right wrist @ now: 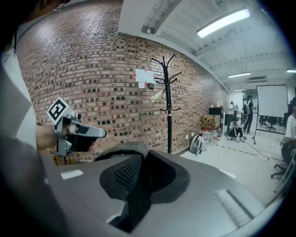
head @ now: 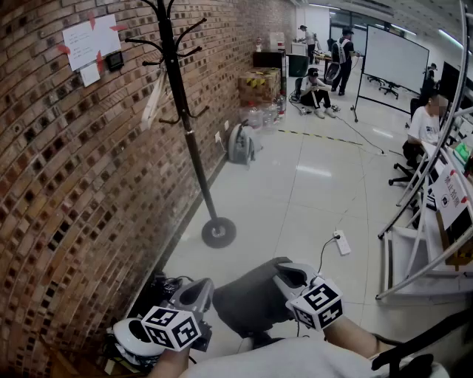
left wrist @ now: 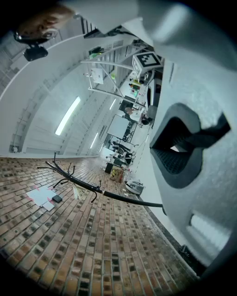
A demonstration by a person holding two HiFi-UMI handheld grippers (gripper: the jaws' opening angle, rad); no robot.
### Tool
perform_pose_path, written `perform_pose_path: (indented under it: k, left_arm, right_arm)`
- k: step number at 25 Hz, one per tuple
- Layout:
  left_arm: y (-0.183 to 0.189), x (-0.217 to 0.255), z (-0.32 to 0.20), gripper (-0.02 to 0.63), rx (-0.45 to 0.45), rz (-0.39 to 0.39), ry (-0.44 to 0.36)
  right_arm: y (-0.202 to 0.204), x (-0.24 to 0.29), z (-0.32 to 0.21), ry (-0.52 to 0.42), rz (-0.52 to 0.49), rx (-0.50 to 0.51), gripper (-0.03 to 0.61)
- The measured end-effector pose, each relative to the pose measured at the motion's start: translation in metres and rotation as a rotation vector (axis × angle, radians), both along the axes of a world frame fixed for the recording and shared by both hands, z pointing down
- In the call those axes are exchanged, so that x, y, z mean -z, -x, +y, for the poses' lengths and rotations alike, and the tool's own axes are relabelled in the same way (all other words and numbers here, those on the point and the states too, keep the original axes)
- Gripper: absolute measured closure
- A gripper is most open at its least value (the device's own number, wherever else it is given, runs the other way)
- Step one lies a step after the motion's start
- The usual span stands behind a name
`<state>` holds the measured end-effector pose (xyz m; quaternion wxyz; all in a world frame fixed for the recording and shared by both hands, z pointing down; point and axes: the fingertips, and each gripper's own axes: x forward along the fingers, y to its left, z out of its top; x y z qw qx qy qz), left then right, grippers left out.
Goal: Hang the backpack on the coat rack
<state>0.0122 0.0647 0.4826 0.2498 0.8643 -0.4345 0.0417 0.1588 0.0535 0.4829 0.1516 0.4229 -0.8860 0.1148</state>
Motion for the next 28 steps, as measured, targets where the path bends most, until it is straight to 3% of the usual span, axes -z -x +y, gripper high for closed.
perform_pose_path:
  k: [8, 13, 21, 28]
  left_arm:
    - [-0.041, 0.019, -0.106, 0.612, -0.024, -0.051, -0.046]
    - [-0.049, 0.042, -0.141, 0.612, -0.011, -0.050, -0.101]
    - [-0.021, 0.055, -0.188, 0.612, 0.013, -0.041, -0.126]
    - [0.012, 0.046, -0.267, 0.612, 0.015, 0.010, -0.136]
  right_arm:
    - [-0.027, 0.010, -0.093, -0.040, 0.007, 0.044, 0.538]
    - [-0.032, 0.032, -0.138, -0.074, 0.013, 0.053, 0.538]
    - [-0.019, 0.050, -0.209, -0.071, -0.008, 0.026, 0.538]
    - [0.005, 0.050, -0.271, -0.053, -0.033, 0.010, 0.538]
